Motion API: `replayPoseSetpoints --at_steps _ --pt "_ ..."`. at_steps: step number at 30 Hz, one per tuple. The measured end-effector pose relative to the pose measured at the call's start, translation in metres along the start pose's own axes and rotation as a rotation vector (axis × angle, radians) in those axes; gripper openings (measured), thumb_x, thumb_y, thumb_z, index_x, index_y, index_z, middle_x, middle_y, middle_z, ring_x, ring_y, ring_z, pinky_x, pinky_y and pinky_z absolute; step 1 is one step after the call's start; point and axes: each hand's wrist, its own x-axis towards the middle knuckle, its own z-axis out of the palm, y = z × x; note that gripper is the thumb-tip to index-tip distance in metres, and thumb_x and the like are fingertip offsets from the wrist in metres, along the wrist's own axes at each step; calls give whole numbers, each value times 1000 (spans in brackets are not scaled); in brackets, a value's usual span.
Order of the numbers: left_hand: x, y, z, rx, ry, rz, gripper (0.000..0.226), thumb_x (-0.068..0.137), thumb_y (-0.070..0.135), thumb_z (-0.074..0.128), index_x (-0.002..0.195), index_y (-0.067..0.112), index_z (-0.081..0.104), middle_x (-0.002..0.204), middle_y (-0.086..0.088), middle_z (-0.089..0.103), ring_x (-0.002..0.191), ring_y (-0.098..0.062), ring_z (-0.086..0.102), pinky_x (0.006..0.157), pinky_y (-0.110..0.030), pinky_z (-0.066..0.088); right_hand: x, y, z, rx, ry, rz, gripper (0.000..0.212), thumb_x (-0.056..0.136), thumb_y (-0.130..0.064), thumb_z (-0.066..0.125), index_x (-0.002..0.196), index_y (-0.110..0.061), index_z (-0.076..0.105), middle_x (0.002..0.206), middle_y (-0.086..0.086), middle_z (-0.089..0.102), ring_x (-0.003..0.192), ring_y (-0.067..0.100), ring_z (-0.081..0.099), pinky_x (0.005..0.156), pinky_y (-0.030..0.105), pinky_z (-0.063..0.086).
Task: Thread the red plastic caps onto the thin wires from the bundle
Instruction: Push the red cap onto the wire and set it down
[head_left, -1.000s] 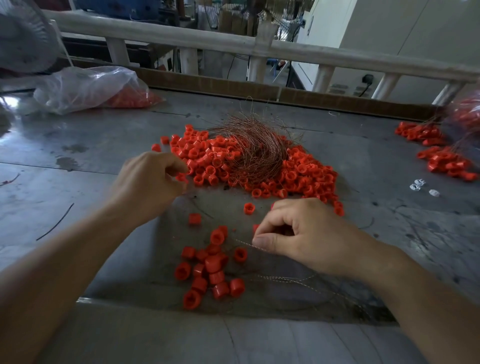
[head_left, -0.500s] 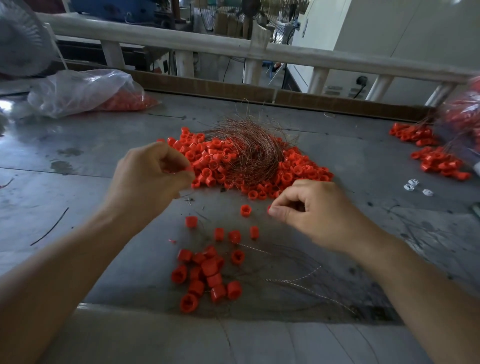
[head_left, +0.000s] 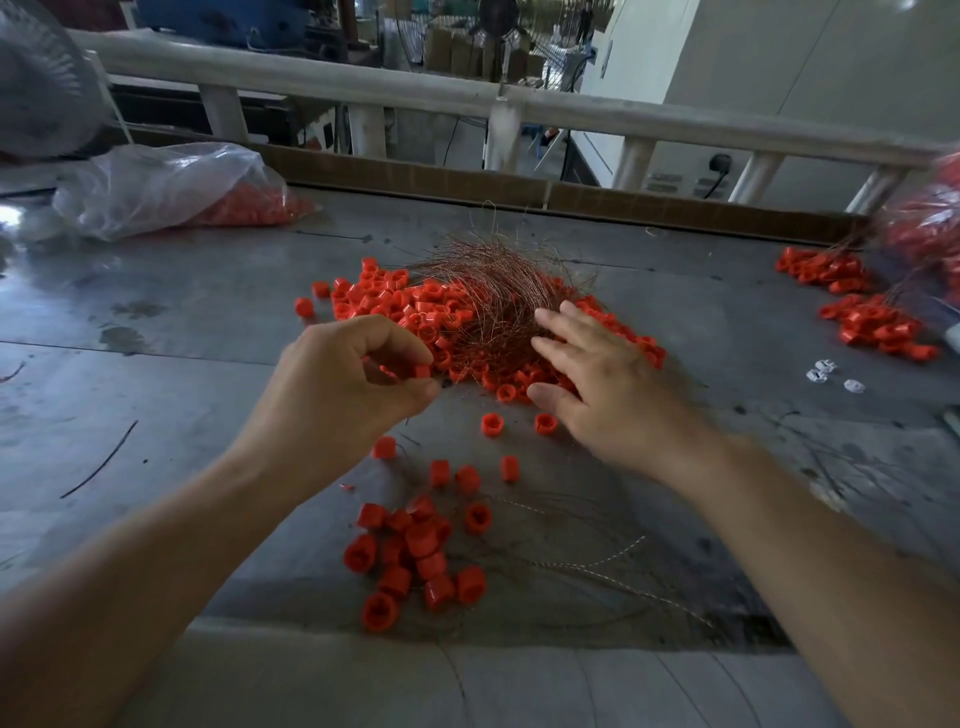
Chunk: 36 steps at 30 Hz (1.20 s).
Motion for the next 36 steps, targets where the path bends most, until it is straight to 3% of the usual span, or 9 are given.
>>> replayPoseSetpoints --at_steps 3,6,10,16,18,23,27,31,36 --pt "0 1 1 0 -13 8 23 67 15 76 68 33 62 69 20 65 57 -4 61 58 -22 48 0 4 4 -4 18 -8 52 94 -32 46 140 -11 34 150 -4 25 140 8 7 112 29 3" --pt "-2 1 0 0 -17 27 24 67 14 76 69 33 62 67 20 64 56 -4 61 57 -21 47 -3 0 -1 60 191 -76 36 91 -23 54 121 -4 57 133 5 52 133 17 33 111 40 15" --pt "-2 3 1 -15 -31 62 27 67 12 76 71 34 63 67 23 64 56 -3 60 58 -21 51 -7 -7 -7 142 460 -208 12 76 -6 63 83 0 71 88 12 70 93 29 65 93 34 40" --pt "-6 7 3 -71 -103 117 35 65 4 77 68 39 68 75 9 69 63 -8 65 62 -12 52 -15 -18 -12 316 534 -206 8 76 -2 63 84 -1 64 79 4 67 76 21 65 69 36 54" --pt "-6 11 5 -142 -128 115 17 61 23 77 72 34 70 76 4 70 65 -16 66 64 -19 55 -16 -19 -15 359 556 -221 10 76 -3 64 86 -1 64 81 -6 63 76 12 62 69 29 52" --pt "-12 21 7 -213 -206 190 36 52 53 71 83 35 68 73 11 69 63 -12 65 62 -24 54 -21 -27 -16 354 541 -376 19 74 -5 69 93 -7 67 80 -1 68 76 14 66 69 29 54" --pt "-15 20 10 -173 -214 246 30 58 55 66 75 31 71 72 8 67 59 -14 62 57 -29 55 -24 -34 -13 458 442 -361 32 75 -14 70 98 -19 49 80 -6 67 82 8 65 72 19 52" --pt "-15 21 10 -176 -196 255 18 62 50 65 68 33 67 67 8 66 54 -8 61 52 -23 52 -25 -33 -12 400 463 -397 18 71 -7 70 86 0 62 79 2 69 75 13 67 65 28 53" --pt "-16 22 9 -211 -179 235 18 63 38 62 66 22 68 67 7 65 54 -4 61 51 -11 46 -22 -32 -9 270 474 -431 14 76 -11 67 83 0 67 75 4 68 75 11 56 74 22 46"
